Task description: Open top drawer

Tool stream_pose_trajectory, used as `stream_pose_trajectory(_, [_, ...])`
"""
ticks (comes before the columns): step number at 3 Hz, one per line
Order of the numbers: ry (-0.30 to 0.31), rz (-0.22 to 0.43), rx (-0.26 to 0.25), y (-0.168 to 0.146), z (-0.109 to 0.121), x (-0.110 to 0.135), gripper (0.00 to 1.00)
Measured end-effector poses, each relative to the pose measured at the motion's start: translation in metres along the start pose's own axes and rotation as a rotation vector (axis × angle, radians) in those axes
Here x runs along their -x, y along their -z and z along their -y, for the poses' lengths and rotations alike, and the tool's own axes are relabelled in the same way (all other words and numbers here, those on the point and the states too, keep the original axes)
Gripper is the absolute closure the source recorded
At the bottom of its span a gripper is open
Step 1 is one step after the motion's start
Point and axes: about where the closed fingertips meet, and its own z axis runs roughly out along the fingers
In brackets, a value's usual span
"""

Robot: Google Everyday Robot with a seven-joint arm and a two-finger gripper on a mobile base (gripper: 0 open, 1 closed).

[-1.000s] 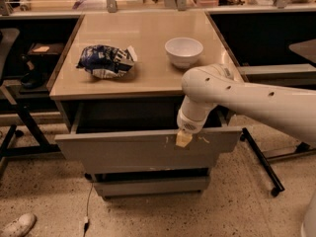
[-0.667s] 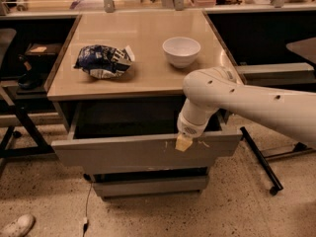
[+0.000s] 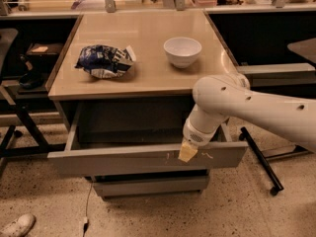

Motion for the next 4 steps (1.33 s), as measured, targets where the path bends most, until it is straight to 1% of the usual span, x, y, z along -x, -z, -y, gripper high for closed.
stream_pose_trajectory(2, [-0.054, 0.010, 0.032, 0.006, -0.026, -0.023, 1.00])
stream_pose_trajectory(3, [-0.053, 0.010, 0.032, 0.006, -0.027, -0.022, 1.00])
stream_pose_trajectory(4, [-0.069, 0.012, 0.037, 0.008, -0.033, -0.030, 1.00])
